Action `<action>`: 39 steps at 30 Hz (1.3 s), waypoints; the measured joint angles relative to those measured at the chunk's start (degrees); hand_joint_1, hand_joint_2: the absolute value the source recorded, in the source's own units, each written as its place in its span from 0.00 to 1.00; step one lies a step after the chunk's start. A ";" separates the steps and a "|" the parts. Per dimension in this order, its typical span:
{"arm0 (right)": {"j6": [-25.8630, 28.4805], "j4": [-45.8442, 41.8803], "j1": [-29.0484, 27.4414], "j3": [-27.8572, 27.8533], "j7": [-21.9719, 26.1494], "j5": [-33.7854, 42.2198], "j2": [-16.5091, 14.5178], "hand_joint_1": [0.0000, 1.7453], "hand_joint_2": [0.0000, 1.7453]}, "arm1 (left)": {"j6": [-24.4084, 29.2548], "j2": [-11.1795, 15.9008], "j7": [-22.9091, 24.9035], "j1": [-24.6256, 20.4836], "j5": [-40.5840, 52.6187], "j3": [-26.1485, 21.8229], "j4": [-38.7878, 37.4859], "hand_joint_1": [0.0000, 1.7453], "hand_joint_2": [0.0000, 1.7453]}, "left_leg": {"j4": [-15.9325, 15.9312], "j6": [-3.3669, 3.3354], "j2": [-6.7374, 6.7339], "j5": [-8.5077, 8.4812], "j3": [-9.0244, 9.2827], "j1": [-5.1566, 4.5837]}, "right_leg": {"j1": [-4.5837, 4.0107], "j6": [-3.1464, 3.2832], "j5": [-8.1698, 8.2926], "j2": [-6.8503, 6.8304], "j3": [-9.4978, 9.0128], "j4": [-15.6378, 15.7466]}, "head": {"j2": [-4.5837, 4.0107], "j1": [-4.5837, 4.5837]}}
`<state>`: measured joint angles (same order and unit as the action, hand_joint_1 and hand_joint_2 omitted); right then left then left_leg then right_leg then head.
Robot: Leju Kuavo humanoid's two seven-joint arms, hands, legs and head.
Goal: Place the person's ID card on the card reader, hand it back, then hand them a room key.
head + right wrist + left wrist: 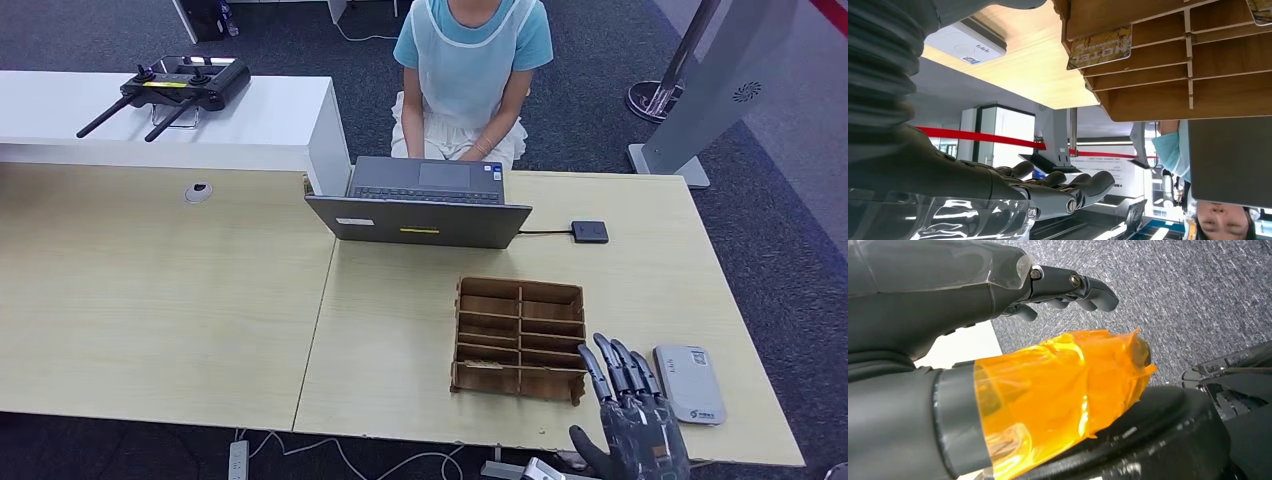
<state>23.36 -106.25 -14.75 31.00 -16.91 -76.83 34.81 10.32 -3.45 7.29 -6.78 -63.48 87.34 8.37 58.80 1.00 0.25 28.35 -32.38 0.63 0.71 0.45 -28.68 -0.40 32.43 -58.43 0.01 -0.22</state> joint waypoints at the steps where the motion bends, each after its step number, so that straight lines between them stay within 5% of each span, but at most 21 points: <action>1: -0.04 0.32 0.11 -0.11 -0.02 -0.15 -0.23 0.00 1.00 | 0.00 -0.05 0.01 0.00 0.07 0.00 0.00 0.00 0.00 | 0.00 0.00 0.00 0.00 0.00 0.00 | 0.00 0.00 0.00 0.00 0.00 0.00 | 0.00 0.00; 39: -6.26 9.82 7.03 -9.50 6.55 3.09 -9.53 0.00 1.00 | 0.27 -0.15 0.36 0.07 0.56 0.00 0.00 0.00 0.00 | 0.00 0.00 0.00 -0.01 0.00 0.00 | 0.00 0.00 0.00 0.00 0.00 -0.01 | -0.01 0.00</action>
<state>17.10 -96.43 -7.72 21.51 -10.36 -73.75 25.29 10.59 -3.61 7.65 -6.71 -62.92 87.34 8.37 58.80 1.01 0.26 28.35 -32.38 0.63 0.71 0.45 -28.68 -0.40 32.43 -58.44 0.00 -0.22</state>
